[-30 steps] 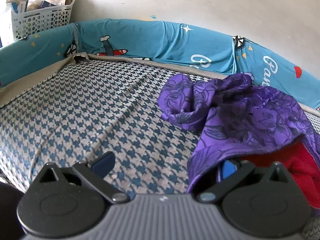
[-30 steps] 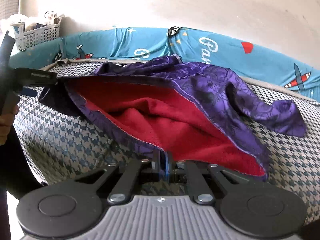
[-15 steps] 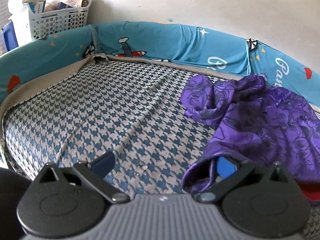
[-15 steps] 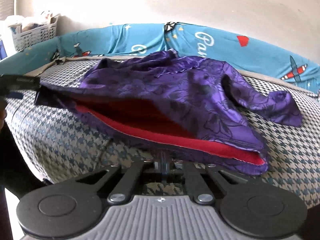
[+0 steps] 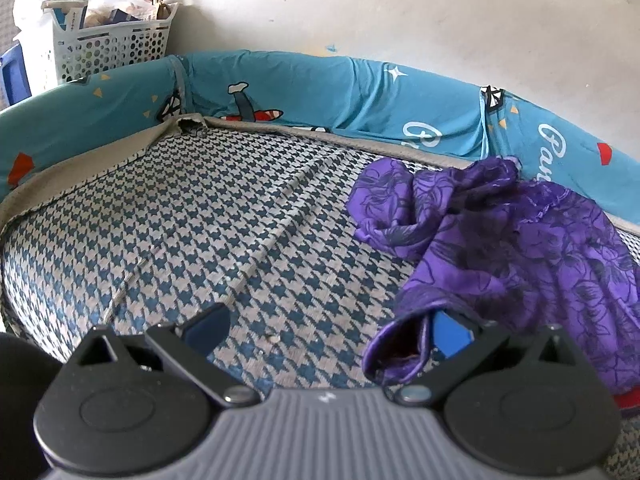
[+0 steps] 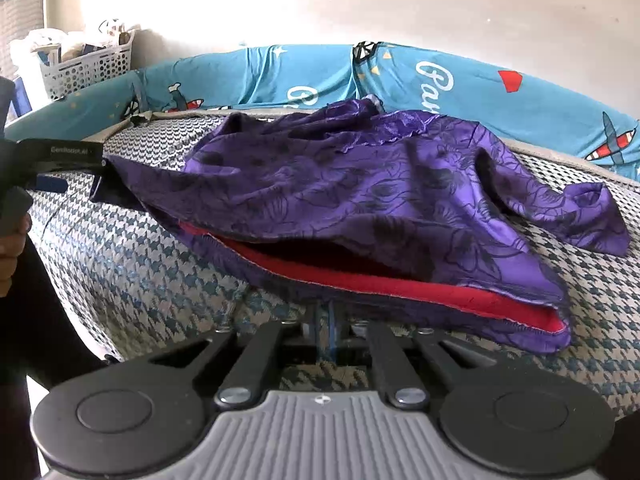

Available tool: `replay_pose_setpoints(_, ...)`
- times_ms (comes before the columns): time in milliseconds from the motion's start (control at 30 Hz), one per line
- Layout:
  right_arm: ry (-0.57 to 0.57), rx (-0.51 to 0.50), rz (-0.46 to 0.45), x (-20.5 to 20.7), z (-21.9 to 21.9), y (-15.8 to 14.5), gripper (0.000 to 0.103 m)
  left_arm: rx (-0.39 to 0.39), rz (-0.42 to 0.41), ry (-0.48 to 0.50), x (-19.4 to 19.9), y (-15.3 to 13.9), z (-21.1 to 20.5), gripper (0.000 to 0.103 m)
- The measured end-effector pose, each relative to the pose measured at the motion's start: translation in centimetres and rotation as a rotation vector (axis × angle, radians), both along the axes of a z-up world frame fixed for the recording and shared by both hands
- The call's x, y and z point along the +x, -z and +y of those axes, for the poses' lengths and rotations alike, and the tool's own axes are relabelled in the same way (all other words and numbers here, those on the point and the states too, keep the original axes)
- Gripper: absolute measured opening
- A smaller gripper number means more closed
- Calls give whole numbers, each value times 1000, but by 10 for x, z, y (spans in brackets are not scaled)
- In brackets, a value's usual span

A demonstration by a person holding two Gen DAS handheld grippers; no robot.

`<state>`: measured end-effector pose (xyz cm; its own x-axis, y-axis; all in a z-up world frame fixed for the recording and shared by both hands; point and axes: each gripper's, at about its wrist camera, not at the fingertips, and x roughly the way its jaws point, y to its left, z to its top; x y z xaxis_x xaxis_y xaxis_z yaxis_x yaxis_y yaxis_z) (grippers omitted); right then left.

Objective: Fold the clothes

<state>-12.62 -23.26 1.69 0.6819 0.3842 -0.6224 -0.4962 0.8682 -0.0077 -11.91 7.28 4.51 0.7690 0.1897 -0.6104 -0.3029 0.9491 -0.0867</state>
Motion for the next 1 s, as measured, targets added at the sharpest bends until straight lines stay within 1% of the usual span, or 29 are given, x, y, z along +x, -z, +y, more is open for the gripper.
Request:
replay_pose_setpoints(67, 5, 1, 2, 0, 0, 1, 6, 0, -5, -2, -1, -1, 0, 103)
replay_pose_setpoints(133, 8, 0, 3, 1, 1, 2, 10, 3, -8, -3, -1, -1, 0, 103)
replay_pose_setpoints(200, 13, -4, 1, 1, 1, 2, 12, 6, -11, -3, -2, -2, -1, 103)
replay_pose_setpoints(367, 30, 0, 2, 2, 1, 2, 13, 23, -26, 4, -5, -5, -5, 103)
replay_pose_setpoints(433, 46, 4, -1, 4, -1, 1, 13, 24, -29, 0, -7, -6, -6, 103)
replay_pose_setpoints(567, 121, 18, 9, 10, -9, 1, 16, 12, -30, -16, -10, -6, -3, 103)
replay_pose_setpoints(600, 135, 24, 14, 11, -11, 1, 18, 11, -32, -21, -11, -6, -2, 103)
replay_pose_setpoints(700, 153, 23, 15, 12, -14, 1, 20, 12, -47, -34, -13, -8, -1, 103)
replay_pose_setpoints(900, 160, 15, 18, 13, -14, 1, 22, 62, -74, -46, -16, -12, -5, 103)
replay_pose_setpoints(1000, 167, 16, 18, 13, -14, 1, 22, 70, -76, -50, -16, -12, -5, 103)
